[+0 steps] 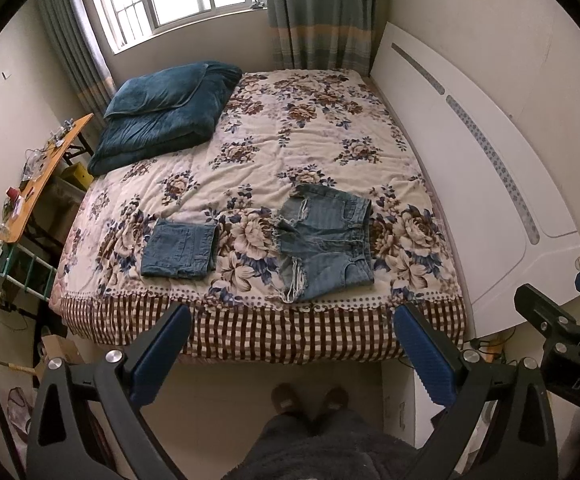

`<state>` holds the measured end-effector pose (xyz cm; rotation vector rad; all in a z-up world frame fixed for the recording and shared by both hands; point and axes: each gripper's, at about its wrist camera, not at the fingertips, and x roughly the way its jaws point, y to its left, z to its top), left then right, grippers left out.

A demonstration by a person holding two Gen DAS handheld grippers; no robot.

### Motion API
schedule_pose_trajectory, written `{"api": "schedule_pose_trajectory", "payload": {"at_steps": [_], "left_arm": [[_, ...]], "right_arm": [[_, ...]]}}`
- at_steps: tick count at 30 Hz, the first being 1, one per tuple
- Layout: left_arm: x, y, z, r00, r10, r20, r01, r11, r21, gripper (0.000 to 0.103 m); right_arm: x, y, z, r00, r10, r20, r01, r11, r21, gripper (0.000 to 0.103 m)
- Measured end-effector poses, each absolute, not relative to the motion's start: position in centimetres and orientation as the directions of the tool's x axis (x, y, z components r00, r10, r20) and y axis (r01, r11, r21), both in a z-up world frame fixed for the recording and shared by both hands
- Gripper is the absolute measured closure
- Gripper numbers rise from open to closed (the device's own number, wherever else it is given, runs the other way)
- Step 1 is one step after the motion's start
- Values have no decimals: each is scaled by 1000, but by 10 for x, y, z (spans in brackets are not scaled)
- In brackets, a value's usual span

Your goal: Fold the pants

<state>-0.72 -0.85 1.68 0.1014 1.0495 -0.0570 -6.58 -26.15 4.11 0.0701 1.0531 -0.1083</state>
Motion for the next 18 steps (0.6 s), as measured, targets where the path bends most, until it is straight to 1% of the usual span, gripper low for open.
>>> {"api": "schedule_pose_trajectory", "payload": {"at_steps": [18], "left_arm": [[-4,-9,21,503,7,-864,90,994,60,0]], "right_arm": [[-65,-262,40,489,-53,-870,117,993,5,0]]}}
